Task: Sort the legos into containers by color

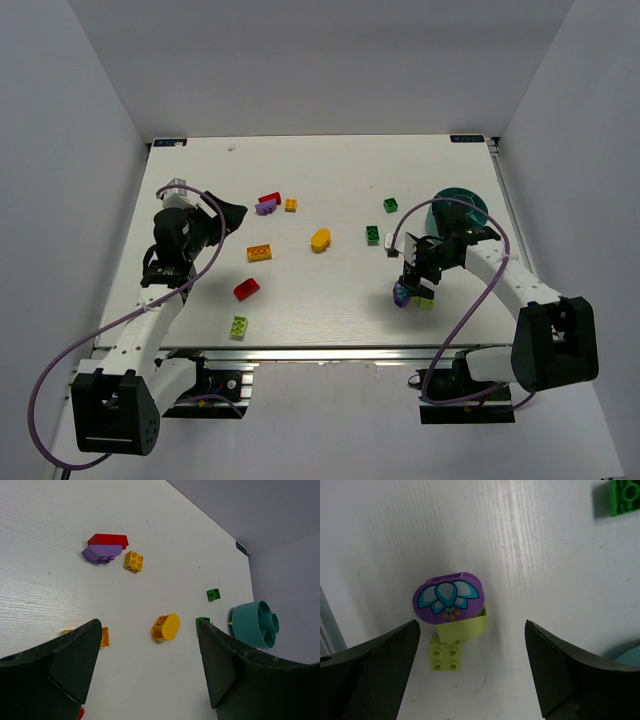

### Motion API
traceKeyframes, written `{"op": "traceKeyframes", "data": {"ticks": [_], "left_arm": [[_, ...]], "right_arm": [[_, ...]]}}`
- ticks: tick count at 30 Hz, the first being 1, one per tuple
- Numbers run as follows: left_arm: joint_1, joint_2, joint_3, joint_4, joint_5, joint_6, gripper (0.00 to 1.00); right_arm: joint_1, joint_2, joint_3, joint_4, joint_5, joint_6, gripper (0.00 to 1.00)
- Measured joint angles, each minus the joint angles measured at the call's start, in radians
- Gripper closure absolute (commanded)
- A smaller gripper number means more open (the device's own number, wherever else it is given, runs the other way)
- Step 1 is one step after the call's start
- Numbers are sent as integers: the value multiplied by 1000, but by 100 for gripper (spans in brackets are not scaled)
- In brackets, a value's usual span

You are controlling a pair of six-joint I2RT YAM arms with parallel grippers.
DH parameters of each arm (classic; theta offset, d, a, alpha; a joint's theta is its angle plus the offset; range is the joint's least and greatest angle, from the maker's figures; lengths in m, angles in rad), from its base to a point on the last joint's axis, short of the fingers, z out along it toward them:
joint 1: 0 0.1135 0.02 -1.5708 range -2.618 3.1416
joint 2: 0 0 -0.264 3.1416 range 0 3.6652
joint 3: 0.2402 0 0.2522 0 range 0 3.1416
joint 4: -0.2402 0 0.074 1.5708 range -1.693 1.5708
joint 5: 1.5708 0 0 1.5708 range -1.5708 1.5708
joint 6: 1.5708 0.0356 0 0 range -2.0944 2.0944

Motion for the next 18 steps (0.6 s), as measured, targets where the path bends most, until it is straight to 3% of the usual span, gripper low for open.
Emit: {"op": "traceKeyframes", "data": {"ticks": [8, 18], "left_arm": [[0, 18, -6, 18, 27, 0, 13], [0, 25, -31, 45, 62, -20, 13]], "right_arm": [[0, -38, -117, -23, 6, -220, 10], [0, 21, -121, 14, 18, -264, 11]]}}
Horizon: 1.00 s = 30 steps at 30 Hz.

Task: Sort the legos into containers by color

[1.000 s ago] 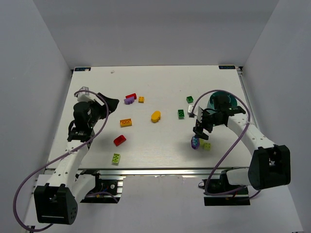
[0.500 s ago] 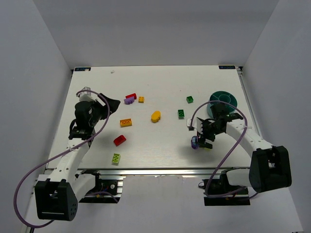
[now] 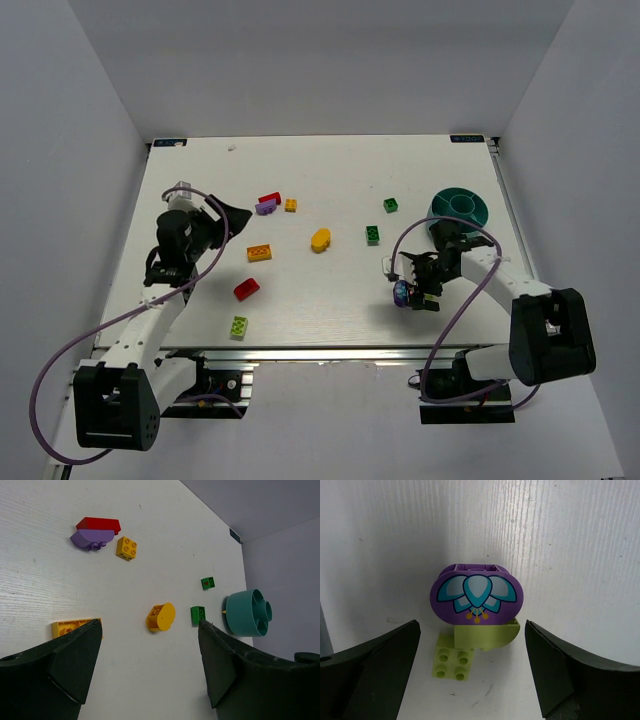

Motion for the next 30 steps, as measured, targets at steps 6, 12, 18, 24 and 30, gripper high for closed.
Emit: {"op": "traceKeyframes", "data": {"ticks": [6, 12, 18, 24, 30], "left_arm": [[0, -5, -29, 6, 19, -23, 13], [0, -9, -43, 38, 55, -53, 13], [0, -6, -53, 83, 105, -97, 13], [-39, 39, -55, 144, 138, -147, 13], [-166, 146, -44, 186, 163, -181, 13]], "right_arm": [[0, 74, 35, 13, 15, 9, 11], [0, 93, 51, 16, 23, 21, 15], [2, 109, 58, 16, 36, 35, 24], [14, 150, 77, 14, 52, 51, 45], [15, 145, 92, 8, 46, 58, 64]]}}
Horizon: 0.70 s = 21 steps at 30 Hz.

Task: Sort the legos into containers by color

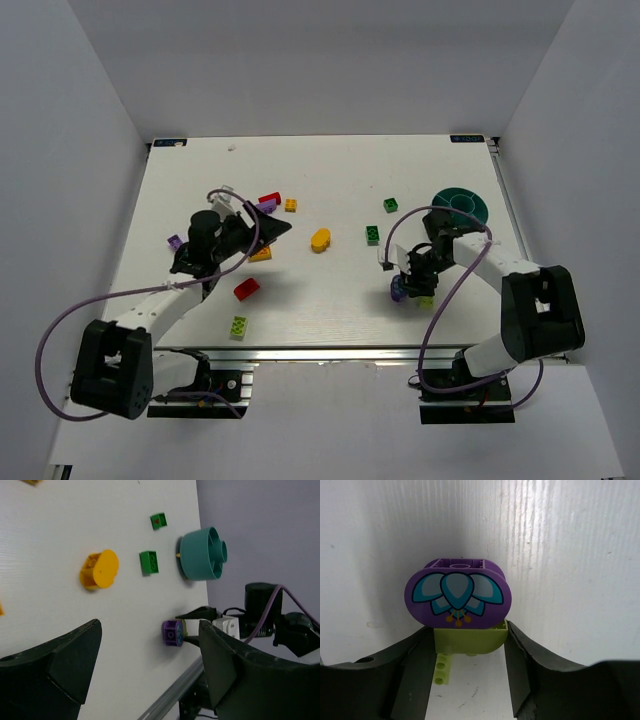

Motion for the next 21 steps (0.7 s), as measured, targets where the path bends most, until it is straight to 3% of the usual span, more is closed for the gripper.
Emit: {"op": "traceKeyframes", "data": {"ticks": [7, 13, 21], "left_arm": [[-93, 167, 47, 119, 100, -67, 12], [-154, 297, 146, 191, 170, -92, 9], [-235, 423, 276, 243, 213, -108, 6]], "right_arm": [[8, -53, 151, -36, -115, 77, 74], [64, -50, 310, 4, -197, 208, 76], [170, 9, 402, 53, -221, 349, 80]]}}
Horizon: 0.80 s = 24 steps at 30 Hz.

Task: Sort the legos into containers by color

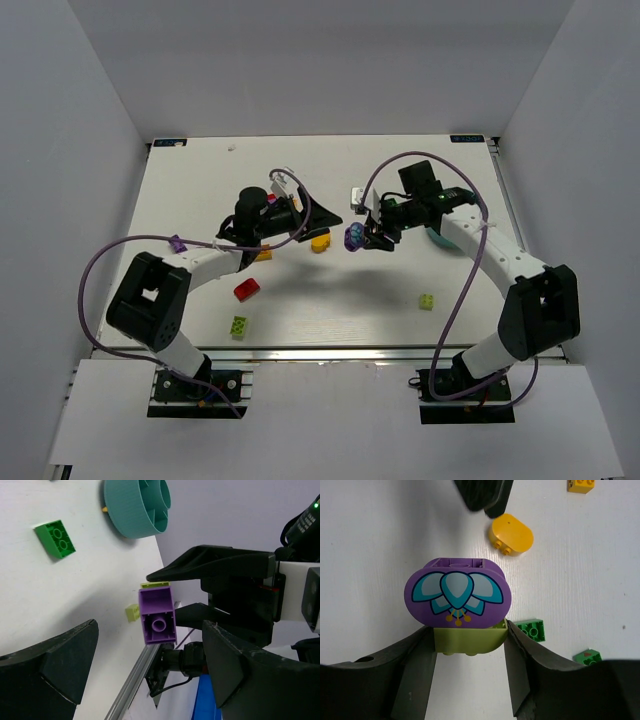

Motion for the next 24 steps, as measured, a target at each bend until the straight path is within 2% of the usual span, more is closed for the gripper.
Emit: {"op": "traceKeyframes", "data": {"ticks": [2, 12, 16, 21, 22, 23, 24], "left_arm": [[-13, 16, 13, 4, 6, -3, 7], [-39, 66, 79, -14, 34, -3, 23], [-43, 81, 101, -29, 37, 4, 38], [-46, 100, 117, -56, 37, 15, 48], [-47, 103, 121, -63, 38, 18, 53], [-47, 106, 126, -69, 37, 21, 64], [-47, 110, 130, -77, 36, 18, 68]], "right_arm": [[11, 18, 16, 6, 0, 23, 80], [45, 74, 88, 39, 10, 83, 81], [60, 76, 88, 42, 21, 95, 79], [72, 76, 88, 53, 37, 103, 77], [73, 76, 88, 57, 40, 104, 77], [74, 76, 88, 59, 43, 105, 76], [74, 76, 88, 61, 52, 105, 74]]}}
